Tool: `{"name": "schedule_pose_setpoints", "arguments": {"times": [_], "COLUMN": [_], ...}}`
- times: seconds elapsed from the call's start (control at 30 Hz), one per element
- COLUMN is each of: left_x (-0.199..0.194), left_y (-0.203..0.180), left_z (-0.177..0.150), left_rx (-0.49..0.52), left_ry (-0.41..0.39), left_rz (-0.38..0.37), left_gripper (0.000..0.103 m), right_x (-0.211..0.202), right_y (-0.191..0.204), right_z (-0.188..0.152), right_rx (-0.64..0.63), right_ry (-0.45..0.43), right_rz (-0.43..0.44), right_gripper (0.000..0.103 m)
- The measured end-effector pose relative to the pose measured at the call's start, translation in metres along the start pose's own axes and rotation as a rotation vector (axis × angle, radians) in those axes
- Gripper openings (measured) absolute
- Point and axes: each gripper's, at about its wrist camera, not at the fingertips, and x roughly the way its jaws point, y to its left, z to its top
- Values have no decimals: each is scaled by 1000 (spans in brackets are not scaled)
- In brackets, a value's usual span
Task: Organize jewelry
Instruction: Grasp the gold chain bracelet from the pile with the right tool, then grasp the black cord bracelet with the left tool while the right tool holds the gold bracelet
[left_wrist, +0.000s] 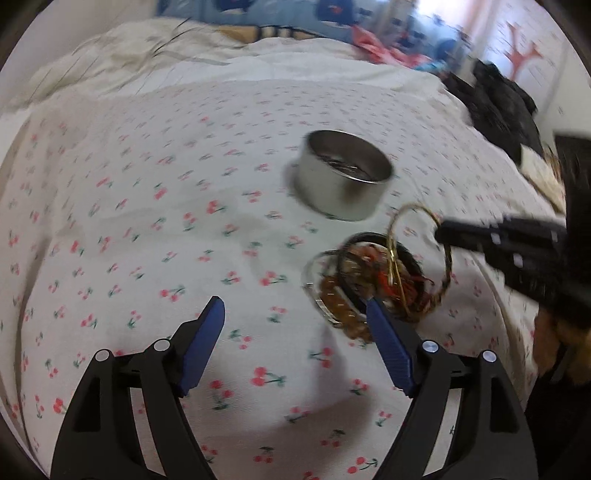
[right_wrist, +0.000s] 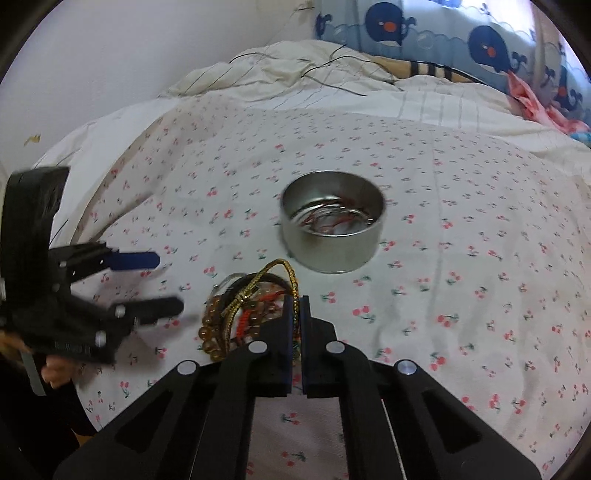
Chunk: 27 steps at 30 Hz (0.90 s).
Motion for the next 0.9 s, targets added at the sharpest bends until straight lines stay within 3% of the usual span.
{"name": "schedule_pose_setpoints", "arguments": {"times": [0.1, 0.27, 0.43, 0.73, 0.9], "left_x": [1, 15, 27, 57, 60], "left_y": [-10, -7, -13, -14, -11], "left_z": [3, 14, 21, 29, 32], "left_rx": [23, -58, -76, -104, -90], "left_ry": [-19, -17, -31, 21, 37], "left_rz": [-10, -49, -84, -89, -61], "left_gripper": [75, 75, 72, 43, 19], "right_x": [-3, -1, 0, 2, 6], "right_y": [-14, -36, -48, -58, -64], "right_z": [-1, -4, -7, -5, -5], "right_rx": [30, 90, 119, 137, 145], "right_ry": [3, 26, 37, 41, 53], "right_rz": [-26, -62, -61, -65, -72], "right_gripper": [4, 4, 4, 4, 4]}}
